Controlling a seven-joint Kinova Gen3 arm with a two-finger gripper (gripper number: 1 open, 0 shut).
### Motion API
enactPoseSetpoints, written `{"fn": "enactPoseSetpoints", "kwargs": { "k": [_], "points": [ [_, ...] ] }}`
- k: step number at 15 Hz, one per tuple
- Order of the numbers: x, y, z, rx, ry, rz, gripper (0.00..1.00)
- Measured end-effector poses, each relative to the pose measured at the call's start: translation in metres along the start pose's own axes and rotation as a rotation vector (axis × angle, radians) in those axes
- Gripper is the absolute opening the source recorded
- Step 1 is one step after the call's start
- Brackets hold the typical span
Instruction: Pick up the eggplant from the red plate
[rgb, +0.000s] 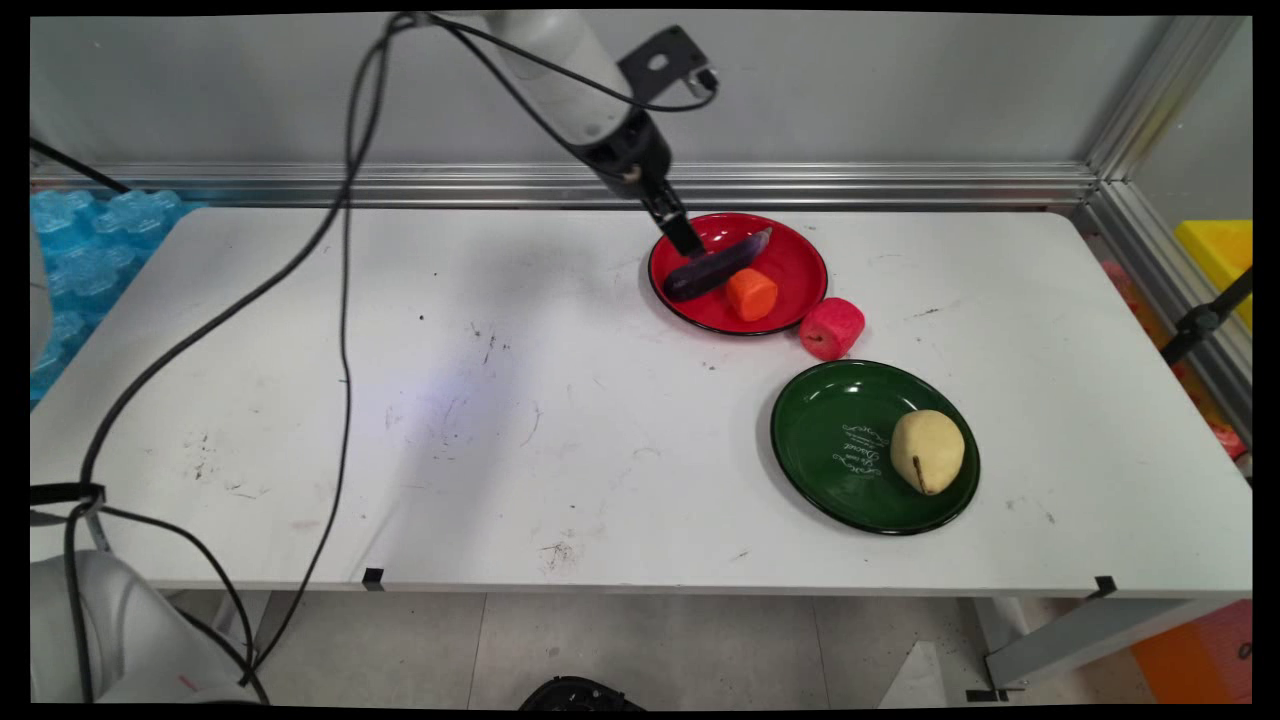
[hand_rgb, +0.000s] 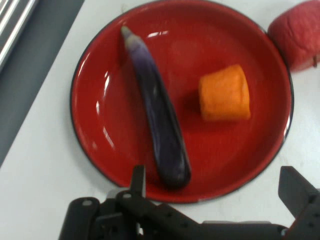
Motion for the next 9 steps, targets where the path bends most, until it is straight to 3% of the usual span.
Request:
{"fn": "enactPoseSetpoints", "kwargs": {
  "k": [4, 9],
  "points": [
    [-0.021, -0.009, -0.026, -0.007, -0.002, -0.009, 1.0],
    [-0.04, -0.022, -0.047, -0.008, 0.012, -0.081, 1.0]
  ]
}}
